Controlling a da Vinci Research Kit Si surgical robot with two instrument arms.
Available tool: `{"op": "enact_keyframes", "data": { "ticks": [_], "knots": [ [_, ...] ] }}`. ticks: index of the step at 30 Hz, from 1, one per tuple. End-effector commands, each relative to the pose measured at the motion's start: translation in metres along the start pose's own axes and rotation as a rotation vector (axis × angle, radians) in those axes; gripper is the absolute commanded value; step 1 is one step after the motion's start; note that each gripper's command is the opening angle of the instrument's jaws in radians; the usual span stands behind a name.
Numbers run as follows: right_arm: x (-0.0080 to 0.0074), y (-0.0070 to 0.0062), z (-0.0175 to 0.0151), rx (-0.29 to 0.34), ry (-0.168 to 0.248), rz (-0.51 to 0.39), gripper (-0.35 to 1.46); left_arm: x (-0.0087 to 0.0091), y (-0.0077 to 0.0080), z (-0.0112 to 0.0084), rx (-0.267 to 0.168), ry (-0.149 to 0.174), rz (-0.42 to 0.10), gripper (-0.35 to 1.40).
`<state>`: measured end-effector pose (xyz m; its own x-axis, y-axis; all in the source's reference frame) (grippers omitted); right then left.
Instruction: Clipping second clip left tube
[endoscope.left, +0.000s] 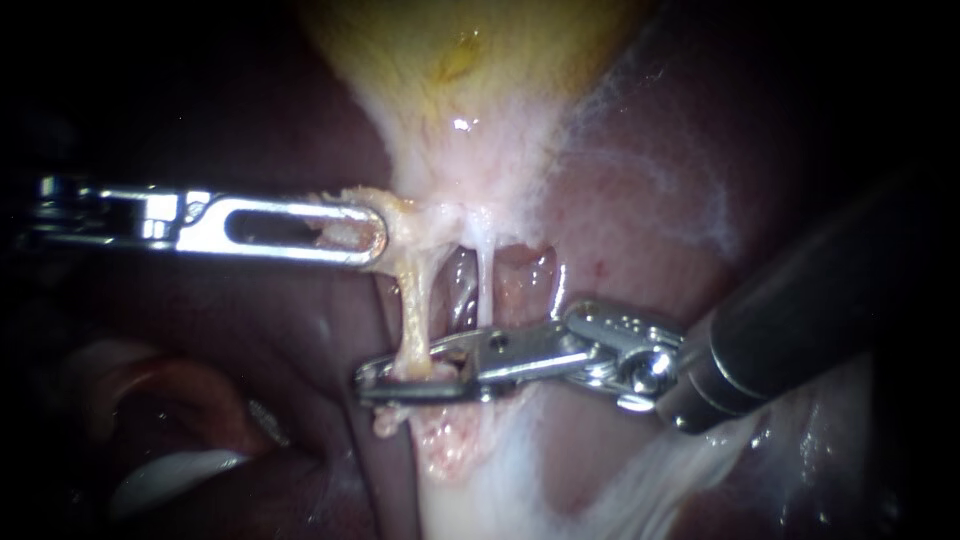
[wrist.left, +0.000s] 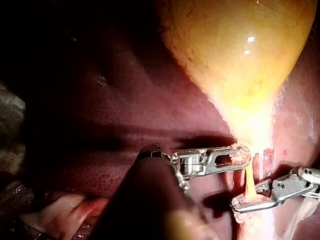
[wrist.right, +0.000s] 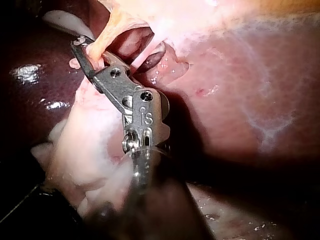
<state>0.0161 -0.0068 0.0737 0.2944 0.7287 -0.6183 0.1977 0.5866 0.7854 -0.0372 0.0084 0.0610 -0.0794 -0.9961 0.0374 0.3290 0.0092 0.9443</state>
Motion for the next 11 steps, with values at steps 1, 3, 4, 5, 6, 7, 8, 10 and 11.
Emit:
{"op": "enact_keyframes", "data": {
  "ticks": [1, 3, 4, 5, 6, 7, 8, 10, 11],
  "knots": [
    [0.0000, 0.0000, 0.0000, 0.002, -0.001, -0.001, -0.35, 0.0000, 0.0000, 0.0000, 0.000, 0.000, 0.000, -0.35],
    [0.0000, 0.0000, 0.0000, 0.002, -0.001, -0.001, -0.35, 0.0000, 0.0000, 0.0000, 0.000, 0.000, 0.000, -0.35],
    [0.0000, 0.0000, 0.0000, 0.002, -0.001, -0.001, -0.35, 0.0000, 0.0000, 0.0000, 0.000, 0.000, 0.000, -0.35],
    [0.0000, 0.0000, 0.0000, 0.000, 0.000, -0.001, -0.35, 0.0000, 0.0000, 0.0000, 0.000, 0.000, 0.000, -0.35],
    [0.0000, 0.0000, 0.0000, -0.001, 0.000, -0.001, -0.35, 0.0000, 0.0000, 0.0000, 0.000, 0.000, 0.000, -0.35],
    [0.0000, 0.0000, 0.0000, 0.000, 0.000, -0.001, -0.35, 0.0000, 0.0000, 0.0000, 0.000, 0.000, 0.000, -0.35],
    [0.0000, 0.0000, 0.0000, 0.000, 0.000, -0.001, -0.35, 0.0000, 0.0000, 0.0000, 0.000, 0.000, 0.000, -0.35],
    [0.0000, 0.0000, -0.0001, -0.001, 0.000, -0.001, -0.35, 0.0000, 0.0000, -0.0001, 0.000, 0.000, 0.000, -0.35],
    [0.0000, 0.0001, -0.0001, -0.001, 0.000, -0.001, -0.35, 0.0000, 0.0000, 0.0000, 0.000, 0.000, 0.000, -0.35]
  ]
}}
